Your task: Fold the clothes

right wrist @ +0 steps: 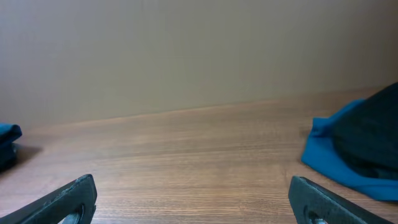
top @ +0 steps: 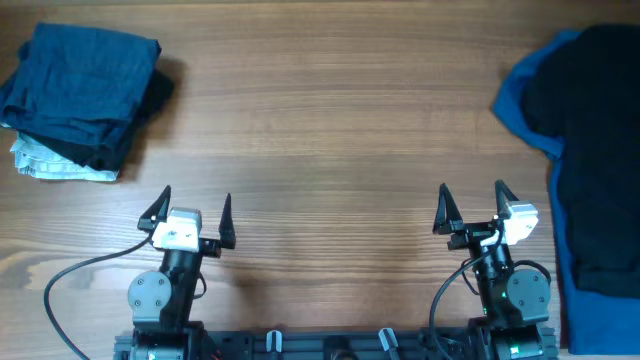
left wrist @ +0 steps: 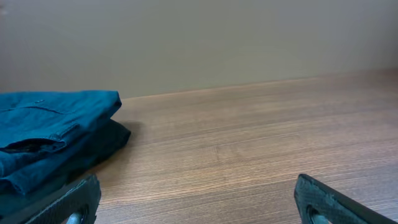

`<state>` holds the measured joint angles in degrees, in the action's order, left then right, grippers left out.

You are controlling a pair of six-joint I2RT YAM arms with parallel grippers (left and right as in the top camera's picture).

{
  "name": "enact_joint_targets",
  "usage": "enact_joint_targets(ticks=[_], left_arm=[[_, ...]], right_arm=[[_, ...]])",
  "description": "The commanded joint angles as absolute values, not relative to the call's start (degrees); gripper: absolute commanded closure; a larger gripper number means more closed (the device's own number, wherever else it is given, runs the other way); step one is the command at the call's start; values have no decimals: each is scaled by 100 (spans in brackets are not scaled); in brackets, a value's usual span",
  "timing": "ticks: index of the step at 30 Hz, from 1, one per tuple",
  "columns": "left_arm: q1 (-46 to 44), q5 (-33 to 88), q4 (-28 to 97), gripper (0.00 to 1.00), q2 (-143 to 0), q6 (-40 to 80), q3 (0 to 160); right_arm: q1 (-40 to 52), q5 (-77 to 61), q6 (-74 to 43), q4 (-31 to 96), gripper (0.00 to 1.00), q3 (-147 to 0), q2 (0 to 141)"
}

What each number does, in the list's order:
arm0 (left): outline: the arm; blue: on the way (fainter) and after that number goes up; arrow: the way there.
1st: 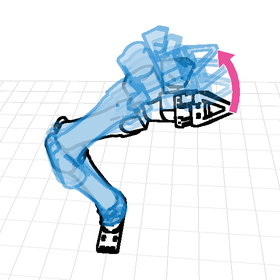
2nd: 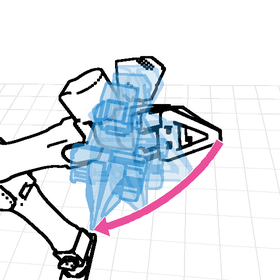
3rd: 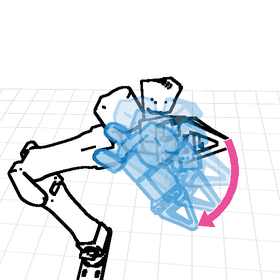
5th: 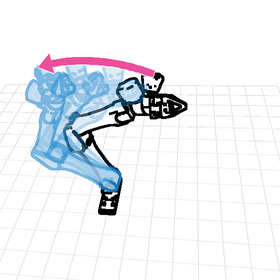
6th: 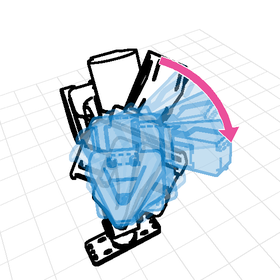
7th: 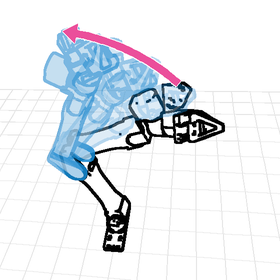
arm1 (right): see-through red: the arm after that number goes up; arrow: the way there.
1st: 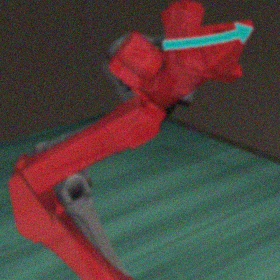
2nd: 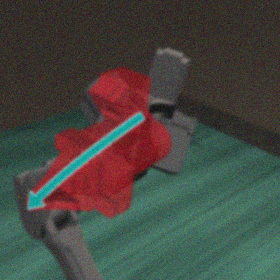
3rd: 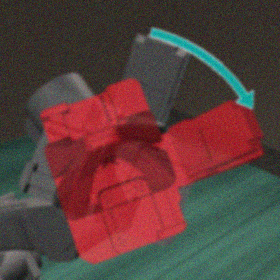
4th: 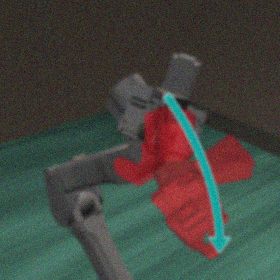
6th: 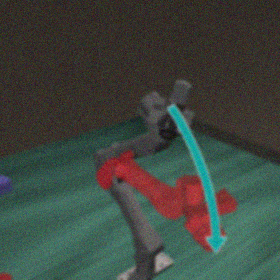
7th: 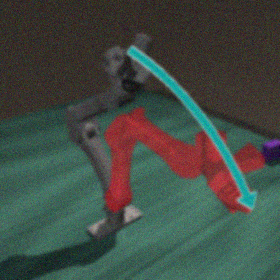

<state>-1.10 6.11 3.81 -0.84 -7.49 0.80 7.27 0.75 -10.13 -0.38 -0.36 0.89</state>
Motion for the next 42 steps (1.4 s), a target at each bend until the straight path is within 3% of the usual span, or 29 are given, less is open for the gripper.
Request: enact_joint_targets(ticks=[1, 32, 38, 42], left_arm=[[-89, 703, 373, 0, -38, -860, 36], [-89, 703, 373, 0, -38, -860, 36], [-89, 703, 373, 0, -38, -860, 36], [-89, 703, 373, 0, -38, -860, 36]], right_arm=[[687, 152, -913, -58, 0, -30, 80], [687, -60, -1114, -32, 0, -558, 163], [687, 191, -1264, -38, 0, -1907, 1369], [687, 167, -1232, 14, 0, -3253, 3105]])
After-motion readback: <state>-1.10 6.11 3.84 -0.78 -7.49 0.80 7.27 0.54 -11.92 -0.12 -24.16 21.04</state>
